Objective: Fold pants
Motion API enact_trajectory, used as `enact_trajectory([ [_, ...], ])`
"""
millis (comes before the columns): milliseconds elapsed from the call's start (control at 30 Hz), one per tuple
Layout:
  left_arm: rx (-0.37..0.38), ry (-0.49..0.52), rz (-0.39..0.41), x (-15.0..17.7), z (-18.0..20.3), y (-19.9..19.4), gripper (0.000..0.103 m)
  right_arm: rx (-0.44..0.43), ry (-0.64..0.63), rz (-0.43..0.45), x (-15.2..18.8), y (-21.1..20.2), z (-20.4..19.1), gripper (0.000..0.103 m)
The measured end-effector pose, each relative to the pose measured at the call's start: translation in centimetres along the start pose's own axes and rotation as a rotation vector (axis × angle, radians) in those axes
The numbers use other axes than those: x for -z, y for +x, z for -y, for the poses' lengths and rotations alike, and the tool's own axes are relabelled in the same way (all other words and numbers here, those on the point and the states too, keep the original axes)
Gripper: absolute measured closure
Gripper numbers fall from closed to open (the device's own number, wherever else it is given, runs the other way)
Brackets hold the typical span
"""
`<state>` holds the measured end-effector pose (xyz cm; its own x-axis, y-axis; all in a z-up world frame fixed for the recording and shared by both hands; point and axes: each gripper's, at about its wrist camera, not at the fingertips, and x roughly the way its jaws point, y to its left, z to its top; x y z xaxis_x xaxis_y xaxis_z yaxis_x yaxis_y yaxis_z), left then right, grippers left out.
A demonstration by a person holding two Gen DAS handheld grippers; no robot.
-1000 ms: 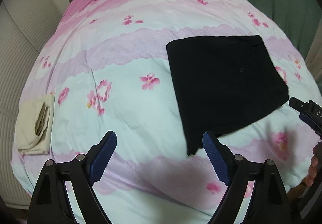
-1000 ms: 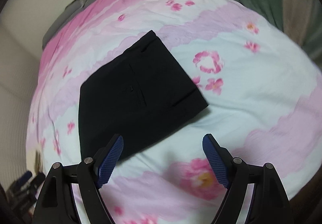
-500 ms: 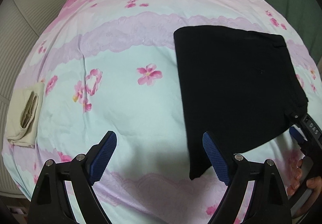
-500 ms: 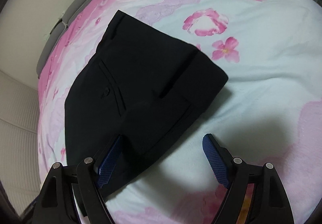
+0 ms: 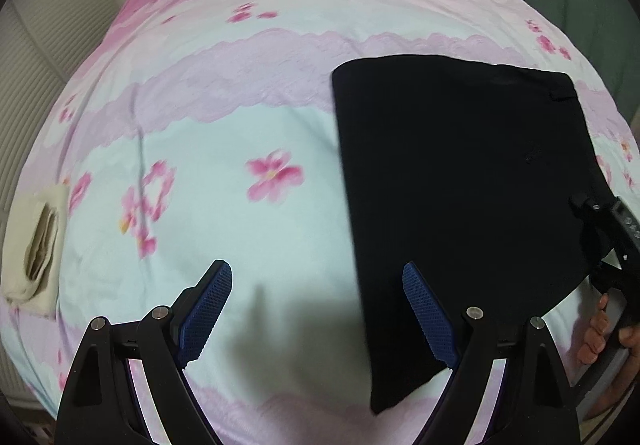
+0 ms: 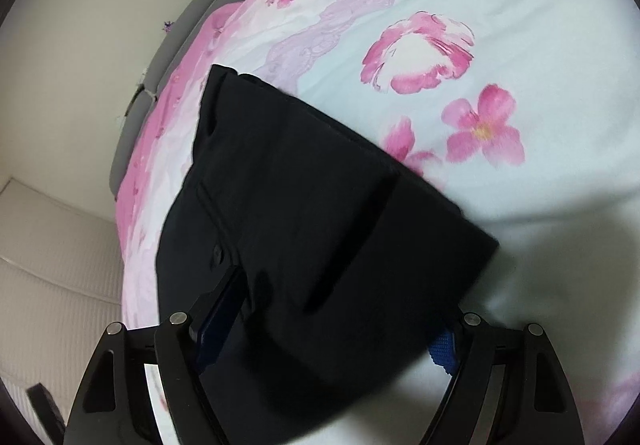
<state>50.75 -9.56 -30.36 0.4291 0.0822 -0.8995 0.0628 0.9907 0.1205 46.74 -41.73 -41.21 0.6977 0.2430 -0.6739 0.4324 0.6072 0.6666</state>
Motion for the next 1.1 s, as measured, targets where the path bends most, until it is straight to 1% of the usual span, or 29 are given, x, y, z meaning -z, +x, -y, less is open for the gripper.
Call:
enact_trajectory([
  [33,0.014,0.006,0.001,-0.4,0.2,0.2,0.015,0.012,-0.003,-0.001,-0.2,0.2,0.0,0.029],
  [67,0.029,0.010,0.004,-0.6,0.3,0.3,0.015,0.041,-0.008,-0.004,-0.4,0.4,-0.1,0.034],
  [133,0.062,0.009,0.002,-1.2,0.4,0.8,0.015,0.063,-0.003,-0.015,-0.8,0.7,0.1,0.038],
  [200,0.110,0.001,-0.010,-1.7,0.3,1.5,0.015,0.097,-0.020,-0.036,-1.1,0.8,-0.1,0.044],
  [333,0.247,-0.052,-0.045,-2.7,-0.7,3.3,0.015,0.194,-0.115,-0.051,-1.3,0.9,-1.4,0.048],
  [400,0.325,-0.083,-0.066,-3.3,-1.6,4.6,0.016,0.218,-0.143,-0.051,-1.3,1.0,-1.8,0.049],
  [467,0.359,-0.103,-0.081,-3.9,-2.3,5.8,0.018,0.227,-0.157,-0.056,-1.1,1.0,-1.7,0.049],
  [567,0.412,-0.150,-0.108,-5.0,-3.6,7.7,0.025,0.260,-0.196,-0.057,-1.1,1.2,-2.0,0.049],
  [600,0.443,-0.173,-0.119,-5.4,-4.1,8.4,0.026,0.273,-0.203,-0.056,-1.0,1.4,-2.1,0.049],
  [667,0.483,-0.169,-0.120,-5.9,-4.1,9.0,0.027,0.288,-0.201,-0.061,-1.0,1.4,-2.3,0.049],
  [733,0.519,-0.153,-0.116,-6.4,-3.9,9.3,0.038,0.308,-0.208,-0.066,-1.0,1.5,-2.5,0.049],
  [767,0.541,-0.141,-0.124,-6.7,-3.7,9.7,0.040,0.317,-0.211,-0.068,-1.1,1.5,-2.6,0.049],
  [800,0.569,-0.135,-0.136,-7.0,-3.4,10.1,0.050,0.324,-0.210,-0.070,-1.1,1.6,-2.6,0.049],
  [833,0.605,-0.136,-0.158,-7.3,-3.1,10.8,0.057,0.327,-0.208,-0.072,-1.1,1.6,-2.7,0.049],
  [933,0.661,-0.153,-0.202,-8.0,-2.5,13.0,0.060,0.336,-0.197,-0.077,-1.2,1.8,-2.9,0.049],
  [1033,0.726,-0.171,-0.207,-8.7,-2.4,14.2,0.060,0.343,-0.197,-0.079,-1.3,1.9,-3.0,0.049],
  [1100,0.762,-0.158,-0.203,-9.2,-1.9,14.9,0.060,0.347,-0.202,-0.074,-1.3,2.1,-3.2,0.049],
])
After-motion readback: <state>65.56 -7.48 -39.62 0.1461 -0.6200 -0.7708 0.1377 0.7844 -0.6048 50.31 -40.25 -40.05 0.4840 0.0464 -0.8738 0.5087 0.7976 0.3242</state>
